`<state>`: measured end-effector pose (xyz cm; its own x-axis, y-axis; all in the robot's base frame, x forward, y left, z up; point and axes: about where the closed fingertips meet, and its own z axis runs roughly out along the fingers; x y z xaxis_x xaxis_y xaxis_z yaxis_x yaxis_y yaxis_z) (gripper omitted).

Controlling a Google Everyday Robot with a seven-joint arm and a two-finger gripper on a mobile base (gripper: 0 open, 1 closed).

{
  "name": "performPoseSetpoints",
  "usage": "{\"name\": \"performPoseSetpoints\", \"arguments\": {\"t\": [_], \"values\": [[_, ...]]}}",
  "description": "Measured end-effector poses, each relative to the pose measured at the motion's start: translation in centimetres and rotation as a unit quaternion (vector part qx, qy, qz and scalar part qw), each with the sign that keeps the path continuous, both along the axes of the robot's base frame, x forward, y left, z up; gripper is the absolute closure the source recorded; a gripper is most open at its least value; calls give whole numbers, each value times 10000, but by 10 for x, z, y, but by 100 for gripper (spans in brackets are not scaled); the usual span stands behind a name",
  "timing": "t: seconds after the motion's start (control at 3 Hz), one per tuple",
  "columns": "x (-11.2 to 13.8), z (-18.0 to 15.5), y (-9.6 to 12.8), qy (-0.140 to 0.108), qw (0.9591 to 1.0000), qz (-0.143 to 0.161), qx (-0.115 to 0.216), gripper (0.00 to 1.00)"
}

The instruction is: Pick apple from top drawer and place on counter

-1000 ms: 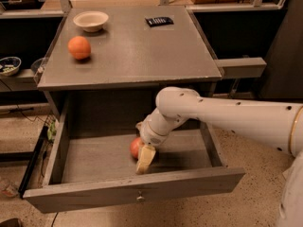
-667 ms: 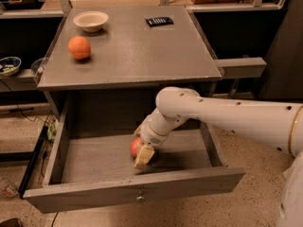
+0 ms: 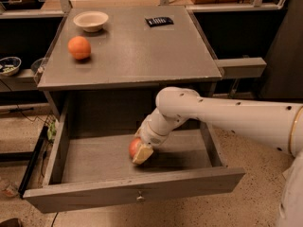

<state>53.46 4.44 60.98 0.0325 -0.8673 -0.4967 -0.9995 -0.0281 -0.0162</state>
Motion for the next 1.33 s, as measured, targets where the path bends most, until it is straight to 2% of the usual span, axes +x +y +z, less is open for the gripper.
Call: {"name": "performPoseSetpoints", "arguments": {"t": [0.33, 0.67, 1.33], "values": [[0, 0, 0, 0, 10000, 0, 0, 100], [-2, 6, -2, 40, 10000, -87, -20, 100], [1, 51, -19, -180, 9995, -252, -108, 100]]}}
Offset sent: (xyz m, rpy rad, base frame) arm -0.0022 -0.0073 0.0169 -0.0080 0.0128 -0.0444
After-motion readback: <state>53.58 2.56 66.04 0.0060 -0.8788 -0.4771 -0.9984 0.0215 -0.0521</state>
